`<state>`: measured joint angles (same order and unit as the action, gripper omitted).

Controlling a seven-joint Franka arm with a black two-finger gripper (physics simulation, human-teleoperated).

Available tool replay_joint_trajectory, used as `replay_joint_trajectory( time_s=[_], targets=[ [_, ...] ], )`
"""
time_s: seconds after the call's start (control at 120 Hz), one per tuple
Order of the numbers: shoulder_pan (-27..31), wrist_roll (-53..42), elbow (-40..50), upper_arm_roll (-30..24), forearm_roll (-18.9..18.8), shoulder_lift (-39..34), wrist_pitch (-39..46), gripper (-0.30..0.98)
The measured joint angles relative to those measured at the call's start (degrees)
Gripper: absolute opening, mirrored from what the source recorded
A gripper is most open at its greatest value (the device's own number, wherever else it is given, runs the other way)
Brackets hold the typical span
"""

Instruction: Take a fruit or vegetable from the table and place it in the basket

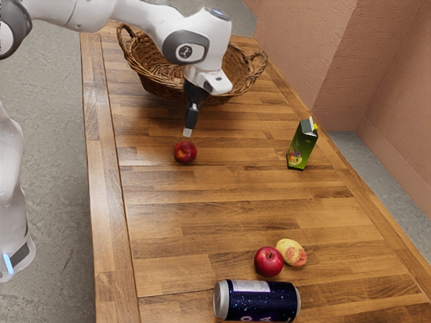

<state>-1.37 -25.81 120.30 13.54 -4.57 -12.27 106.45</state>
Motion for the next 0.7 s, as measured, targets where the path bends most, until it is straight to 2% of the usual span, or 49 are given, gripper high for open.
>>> replay_joint_trajectory(
  time_s=[0.325, 0.7],
  targets=[
    [-0.1, -6.7, 3.9, 0.1, 0.5, 1.4, 7.5, 0.69],
    [-0.3, -11.0, 6.5, -0.2, 0.5, 1.5, 11.1, 0.69]
  ],
)
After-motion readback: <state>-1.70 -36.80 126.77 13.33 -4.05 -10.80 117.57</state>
